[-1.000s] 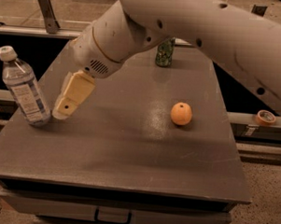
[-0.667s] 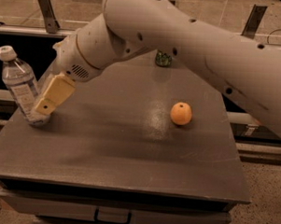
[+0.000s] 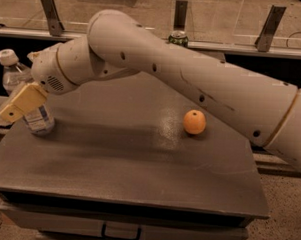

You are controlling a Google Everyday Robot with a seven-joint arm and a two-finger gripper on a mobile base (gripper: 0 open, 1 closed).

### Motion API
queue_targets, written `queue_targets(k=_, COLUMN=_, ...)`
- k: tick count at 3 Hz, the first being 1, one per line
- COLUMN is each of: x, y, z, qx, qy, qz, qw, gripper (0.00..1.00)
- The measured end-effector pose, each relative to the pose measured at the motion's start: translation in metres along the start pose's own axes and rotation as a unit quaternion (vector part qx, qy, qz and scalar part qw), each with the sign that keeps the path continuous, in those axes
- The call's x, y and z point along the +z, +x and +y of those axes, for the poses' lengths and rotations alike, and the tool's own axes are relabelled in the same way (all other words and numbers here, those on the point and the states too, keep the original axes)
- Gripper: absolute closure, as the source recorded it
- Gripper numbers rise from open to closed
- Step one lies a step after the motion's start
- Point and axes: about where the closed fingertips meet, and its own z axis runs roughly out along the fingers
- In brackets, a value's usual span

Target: Move blue plastic bottle near green can

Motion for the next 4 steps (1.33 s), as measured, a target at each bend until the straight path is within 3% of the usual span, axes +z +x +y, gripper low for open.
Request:
queue_targets(k=1, x=0.019, y=-0.005, z=0.006, qx=0.019, qy=-0.013, qz=-0.032, qw=0.9992, gripper=0.18)
queue_targets(k=2, x=0.012, y=0.004, z=0.003, qx=0.036, qy=0.003, qz=-0.035, qw=0.9987, gripper=0.41)
queue_targets(k=3, x=-0.034, y=0.028, z=-0.013, qx=0.048, qy=0.054, qz=-0.008, qw=0.9973, gripper=0.64)
queue_targets(k=4, x=-0.128, y=0.042, z=-0.041, qx=0.04, qy=0.143, qz=0.028, qw=0.9886, gripper=0.87)
